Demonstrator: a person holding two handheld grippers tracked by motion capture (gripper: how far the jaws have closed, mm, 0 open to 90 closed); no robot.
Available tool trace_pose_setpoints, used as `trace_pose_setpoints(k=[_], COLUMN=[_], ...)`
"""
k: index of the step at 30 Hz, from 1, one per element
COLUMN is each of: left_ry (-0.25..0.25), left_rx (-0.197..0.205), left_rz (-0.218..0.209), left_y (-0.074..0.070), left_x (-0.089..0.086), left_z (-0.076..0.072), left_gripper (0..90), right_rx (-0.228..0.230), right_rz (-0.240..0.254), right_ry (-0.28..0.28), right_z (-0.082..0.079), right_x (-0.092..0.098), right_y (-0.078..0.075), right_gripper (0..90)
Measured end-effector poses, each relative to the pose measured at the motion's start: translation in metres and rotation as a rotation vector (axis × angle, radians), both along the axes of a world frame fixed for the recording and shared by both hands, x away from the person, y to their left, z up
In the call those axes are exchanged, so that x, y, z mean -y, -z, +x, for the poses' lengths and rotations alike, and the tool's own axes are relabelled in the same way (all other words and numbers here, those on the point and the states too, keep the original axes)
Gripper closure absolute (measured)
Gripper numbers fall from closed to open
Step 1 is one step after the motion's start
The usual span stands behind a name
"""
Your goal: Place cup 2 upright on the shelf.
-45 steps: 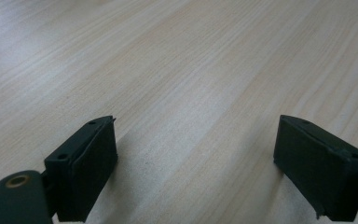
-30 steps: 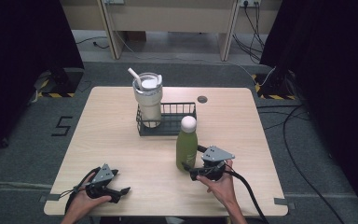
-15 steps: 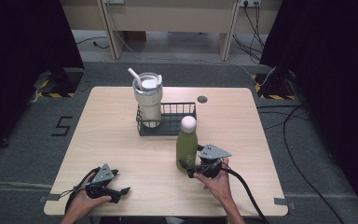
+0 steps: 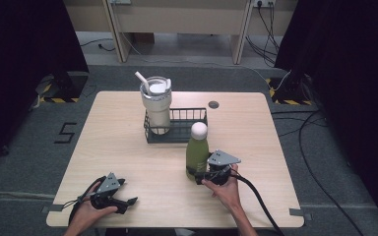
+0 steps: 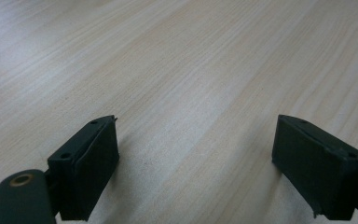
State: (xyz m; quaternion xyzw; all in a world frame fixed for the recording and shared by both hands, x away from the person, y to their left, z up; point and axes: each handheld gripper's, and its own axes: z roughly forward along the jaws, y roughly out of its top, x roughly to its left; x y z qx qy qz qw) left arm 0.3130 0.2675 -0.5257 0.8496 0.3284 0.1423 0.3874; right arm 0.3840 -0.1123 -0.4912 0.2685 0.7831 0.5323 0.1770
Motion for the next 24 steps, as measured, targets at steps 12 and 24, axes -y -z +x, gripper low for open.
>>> trace_pose_setpoints(k=[12,24], left_ry=[0.000,0.001], left_rx=[0.000,0.000], left_rz=[0.000,0.000], left_y=[0.0000,0.0000], left_x=[0.0000,0.0000], left_z=[0.0000,0.0000], left_gripper=[13.9,14.0], right_rx=[0.017,0.060], right_rz=[0.018,0.016], right_ry=[-0.018,-0.021], right_z=[0.0029,-0.0009], right_x=[-0.0008,-0.0030], right_y=[0.0037,-0.0045], right_gripper=[20.5,20.9])
